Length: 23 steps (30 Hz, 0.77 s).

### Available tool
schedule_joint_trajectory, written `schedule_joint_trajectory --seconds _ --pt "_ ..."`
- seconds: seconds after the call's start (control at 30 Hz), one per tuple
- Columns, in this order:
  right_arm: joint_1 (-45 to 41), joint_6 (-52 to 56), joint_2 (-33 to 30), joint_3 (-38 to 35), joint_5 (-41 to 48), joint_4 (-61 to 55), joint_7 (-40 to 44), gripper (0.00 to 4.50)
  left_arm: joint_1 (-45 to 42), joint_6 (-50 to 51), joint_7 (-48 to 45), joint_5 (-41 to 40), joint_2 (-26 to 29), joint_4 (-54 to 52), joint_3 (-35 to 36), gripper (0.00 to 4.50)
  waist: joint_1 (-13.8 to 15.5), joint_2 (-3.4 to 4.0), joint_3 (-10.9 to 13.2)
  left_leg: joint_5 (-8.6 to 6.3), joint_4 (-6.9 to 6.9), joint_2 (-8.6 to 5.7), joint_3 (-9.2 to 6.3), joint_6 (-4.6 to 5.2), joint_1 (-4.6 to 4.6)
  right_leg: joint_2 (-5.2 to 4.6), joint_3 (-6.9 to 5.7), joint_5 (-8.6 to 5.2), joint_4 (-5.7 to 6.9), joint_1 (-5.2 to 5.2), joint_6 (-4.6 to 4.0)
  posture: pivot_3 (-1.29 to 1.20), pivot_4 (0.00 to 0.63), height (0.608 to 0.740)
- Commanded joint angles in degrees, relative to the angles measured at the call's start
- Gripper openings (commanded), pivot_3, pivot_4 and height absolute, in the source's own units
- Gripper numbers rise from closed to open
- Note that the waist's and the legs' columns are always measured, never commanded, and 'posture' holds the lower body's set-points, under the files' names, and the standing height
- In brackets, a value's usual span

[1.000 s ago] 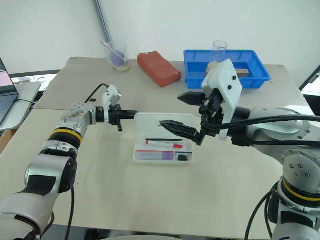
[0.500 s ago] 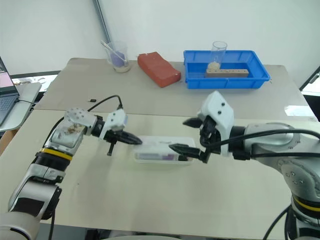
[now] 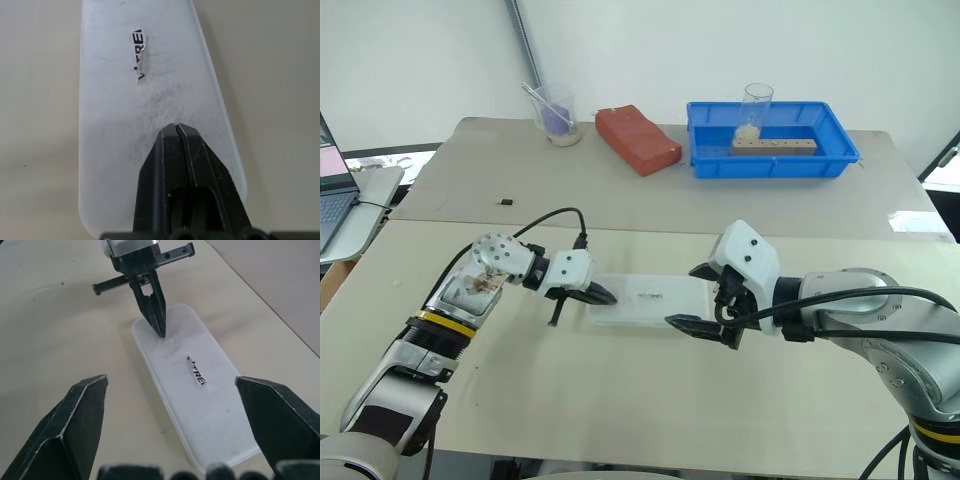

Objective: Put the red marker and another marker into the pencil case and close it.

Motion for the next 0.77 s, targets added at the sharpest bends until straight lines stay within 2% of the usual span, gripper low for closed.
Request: schedule_joint_trajectory --seconds 0.03,0.07,0.1,0.13,0.23,0.33,0.4,0.53,0.77 --pt "2.6 -3.6 -1.5 -3.4 -2.3 1.0 1.5 4.5 -0.6 9.5 2.4 -6.1 2.3 -3.8 7.6 0.07 0.0 -0.03 0.0 0.0 0.0 0.0 -0.01 0.0 -0.02 0.01 0.0 0.0 0.01 -0.02 0.01 0.0 0.15 0.74" --pt "3.9 -4.7 -2.1 -4.2 -3.5 2.1 2.1 4.5 -0.5 13.0 4.0 -8.4 2.9 -5.5 10.6 0.07 -0.1 -0.05 0.0 0.0 0.0 0.01 -0.01 0.0 -0.05 0.02 0.0 0.0 0.01 -0.06 0.01 0.0 0.15 0.74" --pt "5.2 -6.0 -2.7 -4.8 -4.7 3.1 2.9 4.5 -0.2 15.9 5.6 -10.1 3.6 -6.9 13.1 0.56 0.0 -0.07 0.0 0.0 0.01 0.01 -0.02 0.0 -0.07 0.02 0.0 -0.01 0.02 -0.07 0.02 0.0 0.15 0.74" --pt "6.2 -7.0 -3.1 -5.3 -5.6 3.9 3.6 4.5 0.2 18.1 6.7 -11.2 4.1 -8.1 14.7 0.82 -0.1 -0.06 0.0 0.0 0.01 0.01 -0.03 0.0 -0.09 0.02 -0.01 -0.02 0.02 -0.08 0.05 0.0 0.15 0.74" --pt "10.2 -11.5 -5.6 -6.0 -10.3 7.9 6.6 4.5 4.8 22.9 8.2 -13.5 9.1 -12.9 19.9 2.16 -0.3 0.01 0.0 0.0 0.0 0.01 -0.03 0.0 -0.01 0.01 -0.01 -0.07 0.01 -0.03 0.12 0.0 0.15 0.74" --pt "11.3 -15.7 -6.0 -6.1 -14.1 13.2 8.1 4.5 11.7 25.8 10.1 -14.6 13.7 -17.9 24.4 3.7 -0.5 0.01 0.0 -0.01 -0.1 0.03 -0.02 0.01 0.21 0.02 0.01 -0.07 -0.01 0.1 0.1 0.0 0.15 0.74" --pt "10.8 -17.5 -5.8 -6.3 -15.4 15.9 9.0 4.5 16.3 26.9 10.9 -15.4 16.3 -20.8 27.3 4.48 -0.5 -0.04 0.1 -0.01 -0.12 0.03 -0.01 0.01 0.32 0.01 0.01 -0.08 -0.01 0.17 0.08 0.0 0.15 0.74" --pt "9.0 -18.6 -5.5 -6.5 -15.9 18.5 10.6 4.5 21.4 27.2 15.5 -14.3 18.5 -25.0 30.3 4.48 0.1 -0.14 0.1 -0.02 -0.23 0.06 0.03 -0.01 0.46 -0.07 -0.04 -0.1 -0.09 0.16 -0.03 0.0 0.15 0.74" --pt "7.8 -19.9 -4.7 -5.0 -18.2 21.1 11.2 4.5 23.0 29.0 18.8 -15.7 18.7 -27.1 30.8 4.48 0.4 -0.16 0.1 -0.01 -0.44 -0.12 0.63 -0.02 0.49 -0.64 -0.1 -0.09 -0.19 0.03 -0.05 0.0 0.15 0.74"
